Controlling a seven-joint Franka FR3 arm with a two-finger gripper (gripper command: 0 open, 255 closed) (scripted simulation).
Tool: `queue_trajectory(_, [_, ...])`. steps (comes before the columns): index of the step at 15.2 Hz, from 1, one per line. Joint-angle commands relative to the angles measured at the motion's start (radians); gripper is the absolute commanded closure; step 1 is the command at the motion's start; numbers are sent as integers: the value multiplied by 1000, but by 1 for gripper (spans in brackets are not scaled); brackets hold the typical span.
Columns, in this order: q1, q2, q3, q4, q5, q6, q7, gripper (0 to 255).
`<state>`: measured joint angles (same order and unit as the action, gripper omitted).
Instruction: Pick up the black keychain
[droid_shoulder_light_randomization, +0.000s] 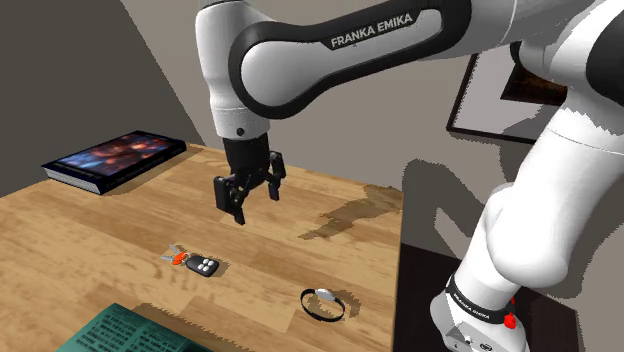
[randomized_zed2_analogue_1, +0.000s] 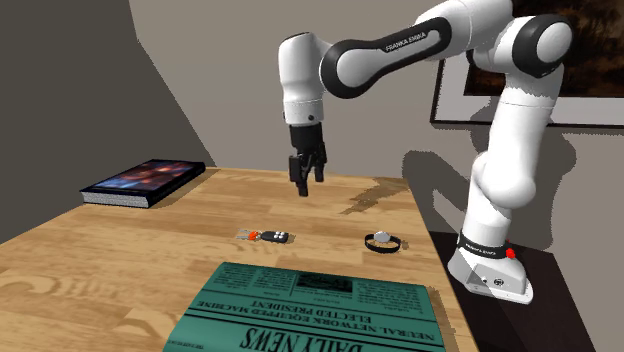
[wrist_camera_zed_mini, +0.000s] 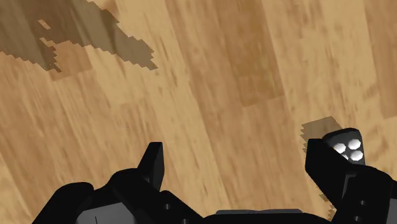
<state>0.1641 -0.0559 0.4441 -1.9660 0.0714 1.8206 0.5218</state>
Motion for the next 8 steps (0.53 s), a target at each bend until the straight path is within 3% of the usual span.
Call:
queue_trajectory(1, [15, 79, 22, 68, -30, 9, 48, 0])
queue_trajectory(8, [113, 362, 55, 347, -159, -3, 193, 0])
